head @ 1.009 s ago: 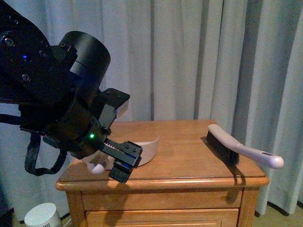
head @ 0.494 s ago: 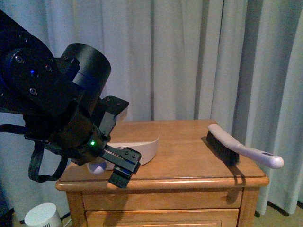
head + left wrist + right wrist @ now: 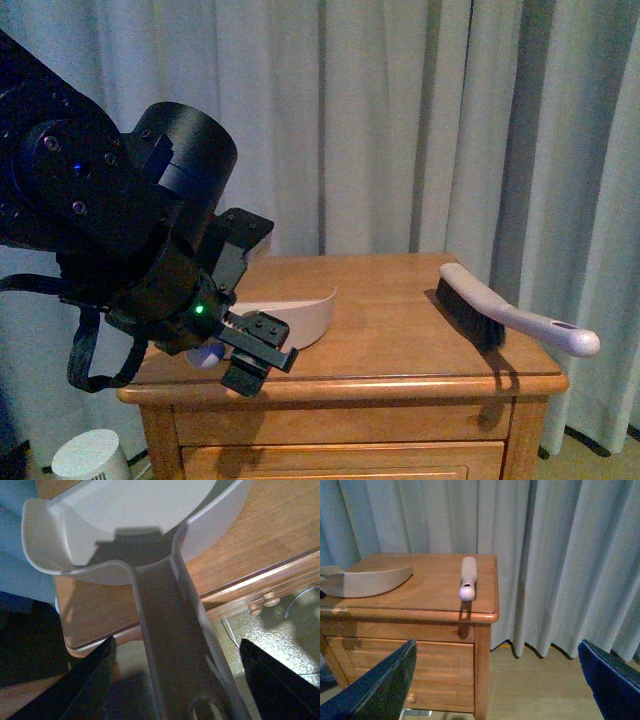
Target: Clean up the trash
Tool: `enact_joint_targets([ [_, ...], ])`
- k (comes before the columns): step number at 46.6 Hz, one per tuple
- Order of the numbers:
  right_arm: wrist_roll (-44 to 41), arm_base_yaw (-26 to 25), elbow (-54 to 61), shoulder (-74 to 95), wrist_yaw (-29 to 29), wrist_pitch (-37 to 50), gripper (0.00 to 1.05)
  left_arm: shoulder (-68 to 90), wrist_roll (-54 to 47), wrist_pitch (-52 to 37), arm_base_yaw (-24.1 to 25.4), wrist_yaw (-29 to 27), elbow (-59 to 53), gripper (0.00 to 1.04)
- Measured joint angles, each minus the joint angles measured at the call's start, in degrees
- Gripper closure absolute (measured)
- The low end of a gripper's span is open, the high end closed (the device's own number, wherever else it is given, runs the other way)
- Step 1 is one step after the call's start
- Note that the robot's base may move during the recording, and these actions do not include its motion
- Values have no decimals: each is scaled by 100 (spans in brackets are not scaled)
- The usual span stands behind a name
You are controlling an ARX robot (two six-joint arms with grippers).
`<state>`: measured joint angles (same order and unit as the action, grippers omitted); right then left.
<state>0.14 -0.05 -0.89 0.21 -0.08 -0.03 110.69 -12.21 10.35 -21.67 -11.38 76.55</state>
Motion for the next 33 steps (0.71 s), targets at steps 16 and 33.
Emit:
enact_joint_targets([
  [16,0,0,0,2,2,0,7,0,-15,7,17,59,0,74],
  [33,0,0,0,2,0,0,7,-48,-66,15,24,166,-7,76],
])
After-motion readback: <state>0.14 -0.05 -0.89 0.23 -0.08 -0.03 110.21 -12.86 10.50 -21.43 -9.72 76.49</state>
